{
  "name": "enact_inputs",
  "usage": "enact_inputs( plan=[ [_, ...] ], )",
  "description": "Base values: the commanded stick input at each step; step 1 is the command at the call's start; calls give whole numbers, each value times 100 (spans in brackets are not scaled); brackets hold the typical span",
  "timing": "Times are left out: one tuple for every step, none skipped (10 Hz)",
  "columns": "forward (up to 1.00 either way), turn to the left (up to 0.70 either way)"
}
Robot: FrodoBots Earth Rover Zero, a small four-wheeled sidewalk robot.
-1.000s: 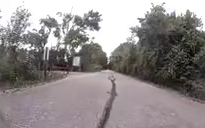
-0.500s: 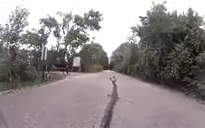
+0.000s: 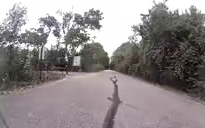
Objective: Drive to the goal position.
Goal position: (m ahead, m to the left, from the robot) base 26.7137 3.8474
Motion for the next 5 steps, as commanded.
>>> enact_inputs(
  plan=[
    [50,0],
    [50,0],
    [50,0],
    [50,0],
    [50,0]
  ],
)
